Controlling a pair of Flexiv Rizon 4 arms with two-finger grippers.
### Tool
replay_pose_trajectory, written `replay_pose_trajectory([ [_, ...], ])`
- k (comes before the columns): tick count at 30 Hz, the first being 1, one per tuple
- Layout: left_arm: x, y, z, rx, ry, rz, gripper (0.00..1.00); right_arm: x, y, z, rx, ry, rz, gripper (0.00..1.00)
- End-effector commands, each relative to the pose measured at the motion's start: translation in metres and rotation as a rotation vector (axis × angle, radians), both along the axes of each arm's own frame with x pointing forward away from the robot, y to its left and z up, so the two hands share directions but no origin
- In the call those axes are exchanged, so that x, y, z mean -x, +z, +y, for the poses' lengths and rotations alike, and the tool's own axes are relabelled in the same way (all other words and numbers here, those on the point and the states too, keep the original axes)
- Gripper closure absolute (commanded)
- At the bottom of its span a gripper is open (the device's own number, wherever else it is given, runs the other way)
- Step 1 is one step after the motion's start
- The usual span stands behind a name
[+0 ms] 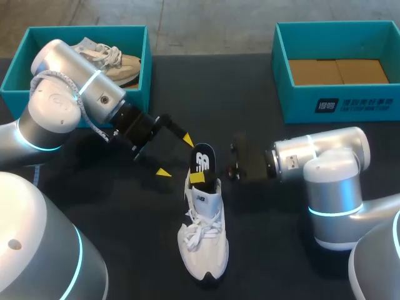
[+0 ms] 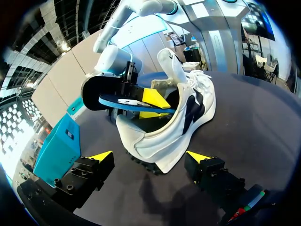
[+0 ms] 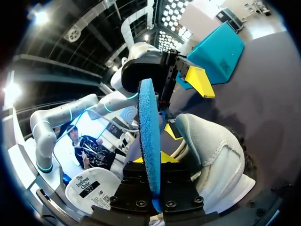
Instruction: Take the shoe out of the shoebox, open the shoe tongue, remove and reinsert the insole, then place the shoe into the shoebox
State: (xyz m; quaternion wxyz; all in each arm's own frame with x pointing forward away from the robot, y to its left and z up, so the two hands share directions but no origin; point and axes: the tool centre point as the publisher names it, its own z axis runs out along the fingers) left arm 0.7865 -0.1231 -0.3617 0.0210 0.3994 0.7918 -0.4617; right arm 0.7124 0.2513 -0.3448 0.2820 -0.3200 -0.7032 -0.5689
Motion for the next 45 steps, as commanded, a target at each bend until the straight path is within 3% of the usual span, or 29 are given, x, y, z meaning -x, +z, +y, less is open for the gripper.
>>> replay_pose_trajectory([
  [1,0.0,-0.001,0.0,0.0,-0.001,0.0,0.0,0.007,-0.002,0.001,0.008,0.0,0.006,1.0],
  [13,0.0,-0.001,0.0,0.0,-0.001,0.0,0.0,0.013,-0.001,0.002,0.013,0.0,0.011,1.0],
  [14,0.0,-0.001,0.0,0.0,-0.001,0.0,0.0,0.012,0.001,0.002,0.012,-0.001,0.004,0.94],
  [16,0.0,-0.001,0.0,0.0,-0.001,0.0,0.0,0.009,0.004,0.003,0.011,0.0,-0.006,0.71],
  [18,0.0,-0.001,0.0,0.0,-0.001,0.0,0.0,0.006,0.007,0.003,0.012,-0.002,-0.017,0.63],
  [31,0.0,-0.001,0.0,0.0,-0.001,0.0,0.0,-0.011,0.017,0.004,0.019,0.007,-0.049,0.81],
  [34,0.0,-0.001,0.0,0.0,-0.001,0.0,0.0,-0.015,0.018,0.005,0.02,0.007,-0.051,0.87],
  [36,0.0,-0.001,0.0,0.0,-0.001,0.0,0.0,-0.016,0.018,0.005,0.02,0.007,-0.049,1.0],
  [45,0.0,-0.001,0.0,0.0,-0.001,0.0,0.0,-0.017,0.011,0.005,0.016,0.004,-0.022,1.0],
])
